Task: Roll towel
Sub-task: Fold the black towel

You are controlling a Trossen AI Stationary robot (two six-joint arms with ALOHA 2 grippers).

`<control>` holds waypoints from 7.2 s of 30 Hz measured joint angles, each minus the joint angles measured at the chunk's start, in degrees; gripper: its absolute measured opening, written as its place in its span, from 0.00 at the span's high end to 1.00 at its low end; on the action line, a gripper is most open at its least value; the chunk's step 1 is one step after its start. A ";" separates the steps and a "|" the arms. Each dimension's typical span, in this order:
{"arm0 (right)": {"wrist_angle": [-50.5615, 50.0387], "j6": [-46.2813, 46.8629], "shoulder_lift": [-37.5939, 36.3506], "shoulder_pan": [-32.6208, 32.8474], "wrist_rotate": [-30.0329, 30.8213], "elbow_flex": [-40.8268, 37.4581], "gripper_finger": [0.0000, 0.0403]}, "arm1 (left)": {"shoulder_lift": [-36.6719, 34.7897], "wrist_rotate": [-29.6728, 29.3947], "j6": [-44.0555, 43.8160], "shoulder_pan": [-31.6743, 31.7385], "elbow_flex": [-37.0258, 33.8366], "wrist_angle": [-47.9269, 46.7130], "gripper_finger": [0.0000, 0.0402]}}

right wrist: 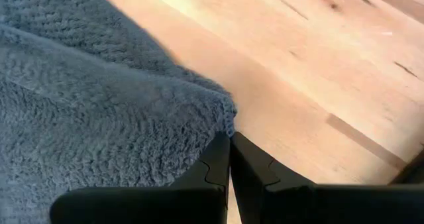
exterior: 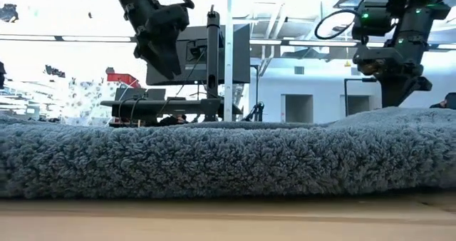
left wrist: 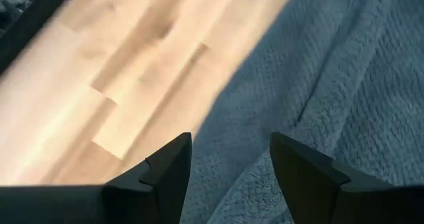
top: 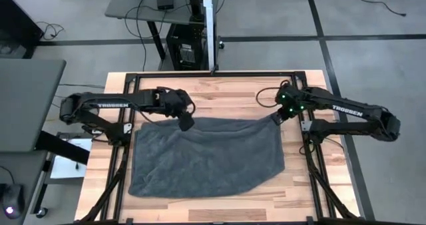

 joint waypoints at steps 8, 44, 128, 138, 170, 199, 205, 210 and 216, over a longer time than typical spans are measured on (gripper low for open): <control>1.44 0.59 1.74 0.29 -0.94 -0.01 0.88 | 1.71 2.65 0.66 0.91 0.00 1.65 0.53; 21.24 -1.98 16.15 24.94 -8.46 2.60 0.44 | 24.97 27.28 0.52 -8.74 -0.44 21.53 0.53; 21.56 -5.49 17.27 20.50 -3.74 2.58 0.45 | 22.19 11.82 12.29 0.62 18.05 -11.14 0.69; 18.40 -9.39 16.77 24.55 -8.01 2.22 0.45 | 17.04 16.91 7.18 -5.95 9.89 -18.89 0.60; 27.26 63.81 22.32 64.56 6.37 -8.53 0.49 | 15.05 24.21 18.87 -4.82 -7.07 -7.94 0.61; 31.34 67.30 -6.79 81.00 -8.82 -12.39 1.00 | 15.05 18.33 10.54 -6.39 -7.01 -20.13 0.61; 26.88 71.35 -10.49 82.01 -10.01 -12.39 0.99 | 15.05 18.04 8.34 -6.39 -6.97 -19.64 0.61; 31.87 73.78 -7.67 80.67 -9.58 -12.39 0.92 | 15.05 18.30 5.68 -6.65 -6.97 -19.91 0.61; 42.36 75.47 -0.83 80.71 -10.02 -12.39 0.75 | 14.60 19.38 5.72 -7.53 -5.57 -22.53 0.61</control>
